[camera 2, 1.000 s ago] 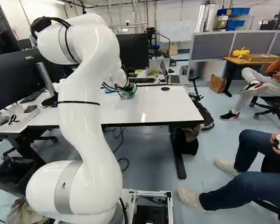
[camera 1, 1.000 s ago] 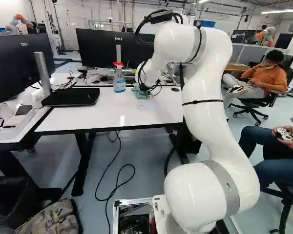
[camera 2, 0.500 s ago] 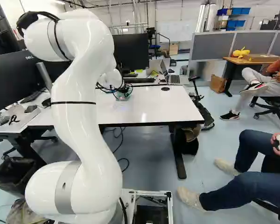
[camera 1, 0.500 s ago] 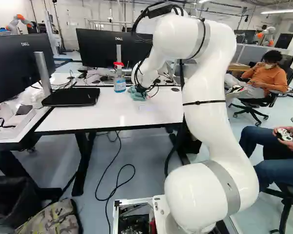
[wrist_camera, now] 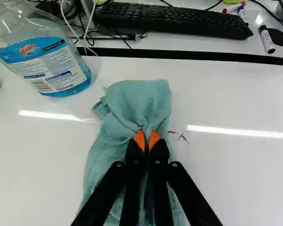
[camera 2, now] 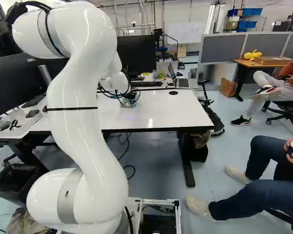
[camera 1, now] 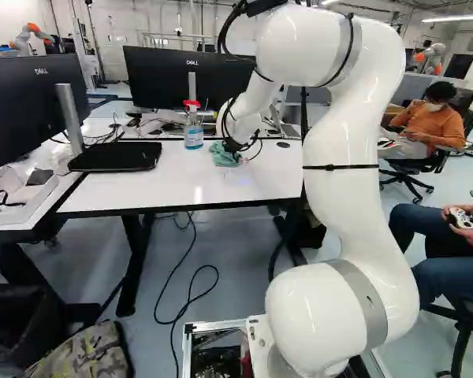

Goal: Clean the table with the green towel

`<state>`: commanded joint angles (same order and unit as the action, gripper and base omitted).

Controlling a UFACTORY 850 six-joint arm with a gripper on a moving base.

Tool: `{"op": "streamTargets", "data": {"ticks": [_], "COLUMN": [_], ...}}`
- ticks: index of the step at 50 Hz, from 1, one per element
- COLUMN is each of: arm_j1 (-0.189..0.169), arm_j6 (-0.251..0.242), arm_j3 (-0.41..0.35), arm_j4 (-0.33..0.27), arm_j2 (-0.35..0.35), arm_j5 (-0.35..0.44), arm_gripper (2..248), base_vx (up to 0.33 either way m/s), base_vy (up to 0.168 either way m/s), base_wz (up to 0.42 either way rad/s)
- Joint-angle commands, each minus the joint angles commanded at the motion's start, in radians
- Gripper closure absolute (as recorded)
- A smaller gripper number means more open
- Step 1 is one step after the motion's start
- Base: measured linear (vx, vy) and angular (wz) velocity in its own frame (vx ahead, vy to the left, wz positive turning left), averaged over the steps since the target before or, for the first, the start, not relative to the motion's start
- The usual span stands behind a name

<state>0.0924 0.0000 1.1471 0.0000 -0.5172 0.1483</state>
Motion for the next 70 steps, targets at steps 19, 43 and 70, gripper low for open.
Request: {"op": "streamTargets", "data": {"ticks": [19, 43, 70], "arm_j1": [-0.051, -0.09, -0.033], "arm_j6": [0.0, 0.0, 0.0], "arm_j3": [-0.017, 0.062, 0.111], "arm_j4": [0.0, 0.0, 0.0], "arm_j2": [0.012, -0.046, -0.082], "arm_j5": [0.0, 0.0, 0.0], "arm_gripper": [219, 219, 219], "base_vx": [0.0, 0.0, 0.0], "base_vy": [0.0, 0.0, 0.0], "base_wz": [0.0, 0.0, 0.0]}}
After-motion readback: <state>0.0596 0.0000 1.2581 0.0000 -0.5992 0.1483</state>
